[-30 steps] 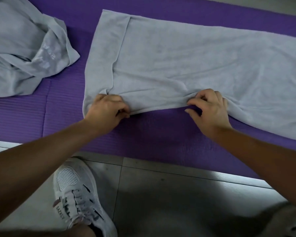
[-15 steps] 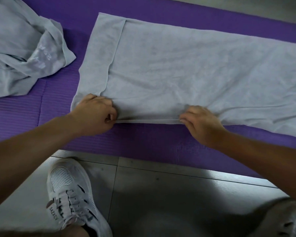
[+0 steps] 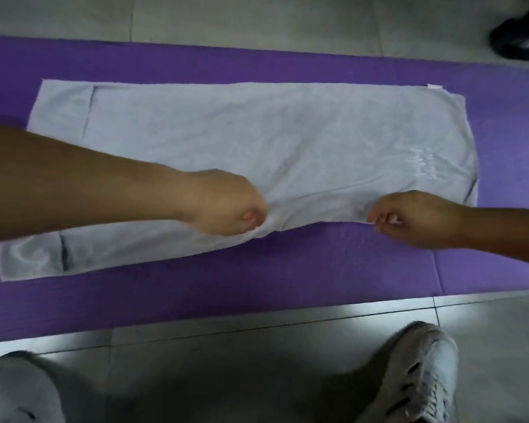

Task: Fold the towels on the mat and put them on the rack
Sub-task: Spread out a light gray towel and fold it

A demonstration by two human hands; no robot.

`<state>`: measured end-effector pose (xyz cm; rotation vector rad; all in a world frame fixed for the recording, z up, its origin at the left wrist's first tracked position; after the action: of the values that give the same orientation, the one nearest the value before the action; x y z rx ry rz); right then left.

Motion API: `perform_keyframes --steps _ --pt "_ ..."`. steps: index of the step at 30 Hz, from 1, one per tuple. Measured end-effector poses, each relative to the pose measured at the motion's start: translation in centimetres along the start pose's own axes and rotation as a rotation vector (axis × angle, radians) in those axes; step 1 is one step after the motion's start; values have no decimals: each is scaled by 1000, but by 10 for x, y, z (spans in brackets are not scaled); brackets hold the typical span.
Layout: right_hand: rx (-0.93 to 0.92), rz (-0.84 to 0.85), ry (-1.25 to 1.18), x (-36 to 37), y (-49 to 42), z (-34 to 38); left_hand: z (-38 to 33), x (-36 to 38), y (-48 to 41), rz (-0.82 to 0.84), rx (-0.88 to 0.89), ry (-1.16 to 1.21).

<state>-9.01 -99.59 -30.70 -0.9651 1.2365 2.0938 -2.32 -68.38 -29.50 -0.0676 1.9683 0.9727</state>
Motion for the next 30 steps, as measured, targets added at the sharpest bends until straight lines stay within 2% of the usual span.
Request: perform_keyframes --steps 3,6,8,11,16,20,22,24,25,27,30 --pt "119 -176 -73 22 33 -47 -60 10 -67 -213 -27 294" --pt "175 -380 -173 49 46 -83 -88 33 -115 -436 -218 461" --pt "171 -441 -204 68 50 -99 -95 47 -130 -527 -328 484" --pt "192 -542 -188 79 51 -109 -100 55 -135 -638 -322 424" --pt "133 -664 -134 82 44 -120 -106 49 -144 -624 -233 358" --pt "135 -604 -146 84 50 -129 -125 50 -149 -599 -136 387" --pt "105 -554 -174 85 65 -133 -134 53 -150 -599 -146 372" --pt "109 -583 -267 80 82 -139 -142 54 -153 -638 -179 336" --pt "176 -661 -326 75 90 -144 -145 53 -155 -655 -195 328" --pt "449 -827 -380 68 105 -160 -150 48 -163 -655 -237 327" --pt "847 -814 -379 74 118 -180 -155 40 -179 -608 -323 312"
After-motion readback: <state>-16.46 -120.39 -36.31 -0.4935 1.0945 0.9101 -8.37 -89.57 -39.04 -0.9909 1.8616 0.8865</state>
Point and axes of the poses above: each hand's wrist, its own y-axis away from the middle knuckle, its own x-axis out of the palm, z = x × y, the point moved 4 cm from there along -y, towards the middle knuckle, and after that the axes turned 12 degrees about -x, right-handed, at the moved point
